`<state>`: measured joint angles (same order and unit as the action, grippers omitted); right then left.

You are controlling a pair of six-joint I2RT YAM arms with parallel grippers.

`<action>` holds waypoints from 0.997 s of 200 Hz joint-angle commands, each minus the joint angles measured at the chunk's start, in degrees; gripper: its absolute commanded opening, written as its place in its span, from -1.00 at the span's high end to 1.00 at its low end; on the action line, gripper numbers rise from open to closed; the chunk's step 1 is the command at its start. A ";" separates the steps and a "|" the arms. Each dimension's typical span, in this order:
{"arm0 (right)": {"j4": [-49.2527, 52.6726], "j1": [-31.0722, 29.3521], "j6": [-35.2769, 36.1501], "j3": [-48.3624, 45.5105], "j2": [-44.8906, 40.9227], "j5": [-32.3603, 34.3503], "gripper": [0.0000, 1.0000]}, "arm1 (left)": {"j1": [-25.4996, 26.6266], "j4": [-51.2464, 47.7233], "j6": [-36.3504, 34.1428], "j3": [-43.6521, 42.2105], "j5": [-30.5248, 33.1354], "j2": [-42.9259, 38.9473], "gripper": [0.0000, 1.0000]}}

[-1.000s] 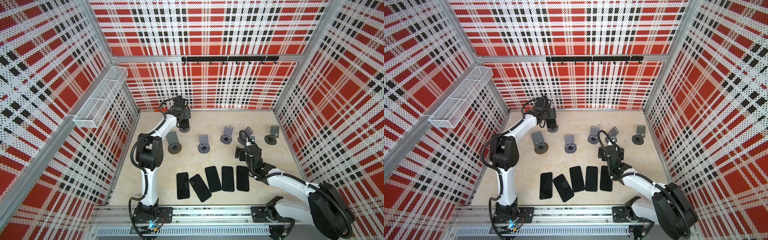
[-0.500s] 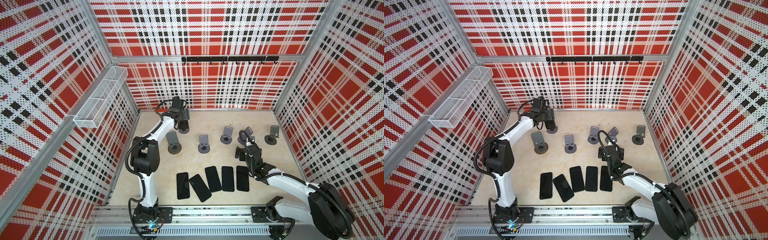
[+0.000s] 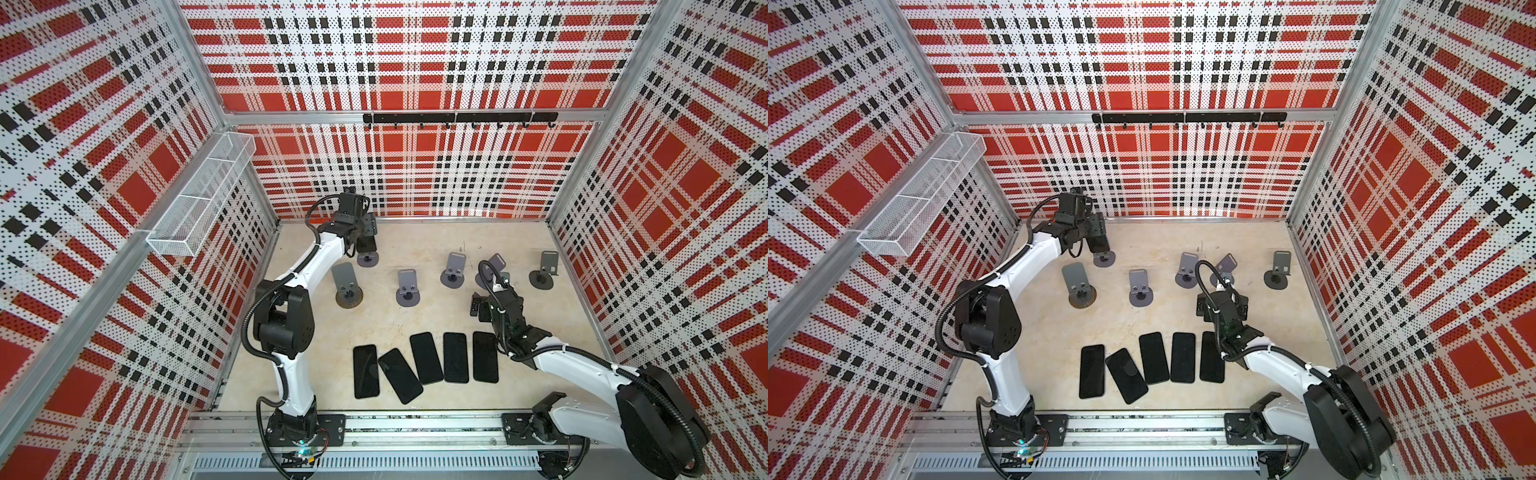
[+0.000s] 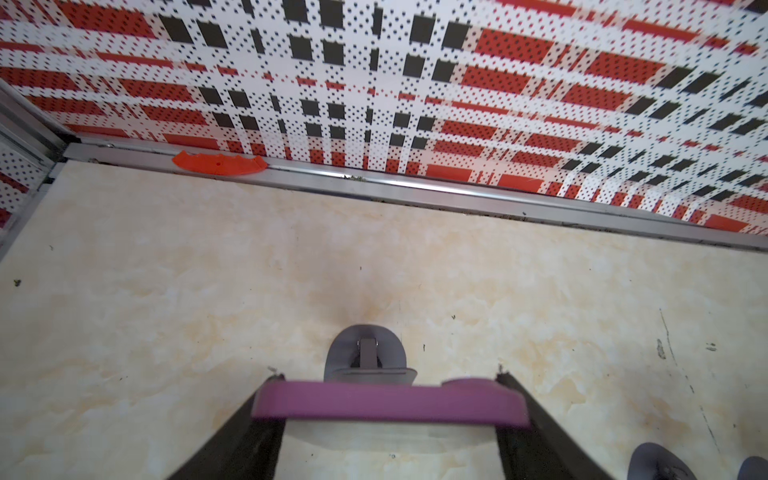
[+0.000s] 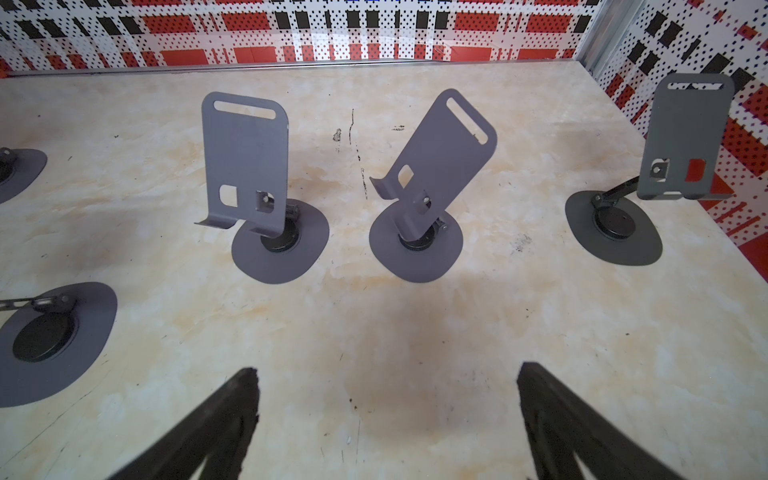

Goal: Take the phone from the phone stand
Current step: 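Lift the purple-edged phone up off its stand with the left gripper, then carry the purple-edged phone with the left gripper toward the table front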

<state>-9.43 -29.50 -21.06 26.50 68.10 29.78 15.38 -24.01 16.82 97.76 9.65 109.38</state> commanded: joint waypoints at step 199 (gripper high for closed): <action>1.21 0.13 -0.45 0.97 -0.68 -0.47 -1.00 | 9.44 0.53 2.66 -22.72 -1.12 -17.76 -0.18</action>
<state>-9.02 -29.50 -21.10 26.50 68.10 29.34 23.68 -24.23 18.85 76.95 9.37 94.94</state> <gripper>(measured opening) 0.999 0.759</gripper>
